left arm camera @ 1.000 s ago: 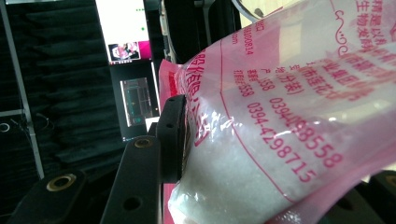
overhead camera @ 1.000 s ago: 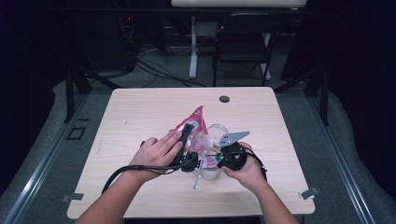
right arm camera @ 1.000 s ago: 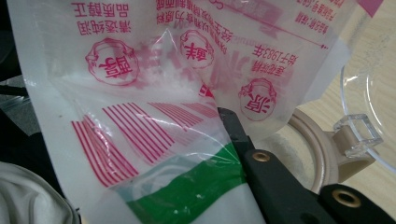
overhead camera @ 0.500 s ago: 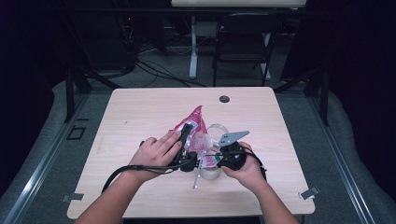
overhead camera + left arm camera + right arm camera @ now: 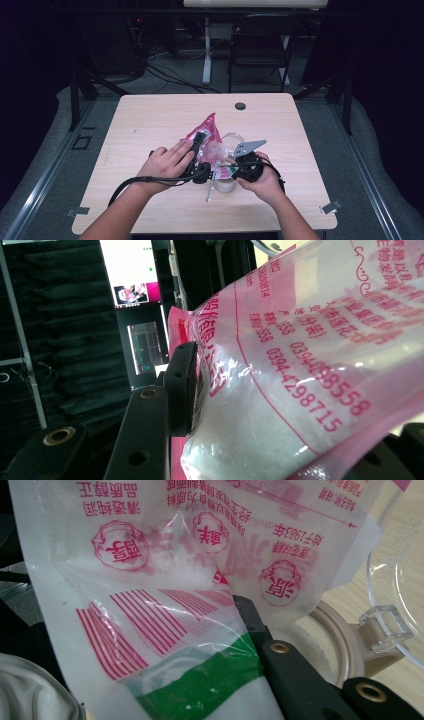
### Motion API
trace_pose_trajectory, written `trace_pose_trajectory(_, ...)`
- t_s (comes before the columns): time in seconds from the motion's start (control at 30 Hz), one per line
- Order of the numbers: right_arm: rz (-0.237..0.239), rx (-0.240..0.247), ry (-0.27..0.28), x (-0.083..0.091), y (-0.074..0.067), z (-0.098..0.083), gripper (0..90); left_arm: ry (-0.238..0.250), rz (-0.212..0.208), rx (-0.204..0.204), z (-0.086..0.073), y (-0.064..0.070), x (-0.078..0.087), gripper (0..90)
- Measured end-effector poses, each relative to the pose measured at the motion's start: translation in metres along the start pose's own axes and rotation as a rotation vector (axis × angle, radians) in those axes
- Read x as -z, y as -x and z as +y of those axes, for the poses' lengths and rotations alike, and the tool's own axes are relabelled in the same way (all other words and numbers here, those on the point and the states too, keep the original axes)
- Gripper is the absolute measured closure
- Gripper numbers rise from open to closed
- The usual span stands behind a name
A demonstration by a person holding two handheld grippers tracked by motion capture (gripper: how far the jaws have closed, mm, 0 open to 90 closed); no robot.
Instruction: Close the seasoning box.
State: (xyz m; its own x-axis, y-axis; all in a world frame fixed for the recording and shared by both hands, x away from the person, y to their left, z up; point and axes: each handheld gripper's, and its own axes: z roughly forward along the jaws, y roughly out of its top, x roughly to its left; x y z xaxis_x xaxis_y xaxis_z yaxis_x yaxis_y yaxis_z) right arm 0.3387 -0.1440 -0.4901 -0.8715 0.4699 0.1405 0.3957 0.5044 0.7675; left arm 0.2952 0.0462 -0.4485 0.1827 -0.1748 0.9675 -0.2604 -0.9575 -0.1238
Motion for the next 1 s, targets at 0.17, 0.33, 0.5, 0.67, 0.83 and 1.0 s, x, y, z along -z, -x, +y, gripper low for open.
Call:
trace_pose_trajectory(0.17,0.003,0.0,-0.004,0.0,0.0,0.0,90.0,0.001,0.002,-0.001,0.0,0.0,-0.001,60.9)
trace_pose_trajectory(0.33,0.0,0.0,0.0,0.0,0.0,0.0,90.0,-0.013,-0.008,0.004,-0.002,0.0,0.0,61.4)
trace_pose_trajectory(0.5,0.001,0.002,-0.004,0.001,0.0,0.001,90.0,-0.017,-0.014,0.024,-0.005,0.002,-0.002,62.6)
trace_pose_trajectory(0.67,0.008,0.006,0.007,0.003,0.0,0.002,90.0,-0.043,-0.045,0.064,-0.011,0.004,-0.003,65.4)
trace_pose_trajectory(0.83,-0.001,0.012,0.006,0.003,-0.001,0.002,90.0,-0.062,-0.072,0.102,-0.017,0.011,-0.005,66.8)
trace_pose_trajectory(1.0,-0.005,0.015,0.007,0.004,0.0,0.003,90.0,-0.067,-0.076,0.131,-0.022,0.014,-0.006,67.4)
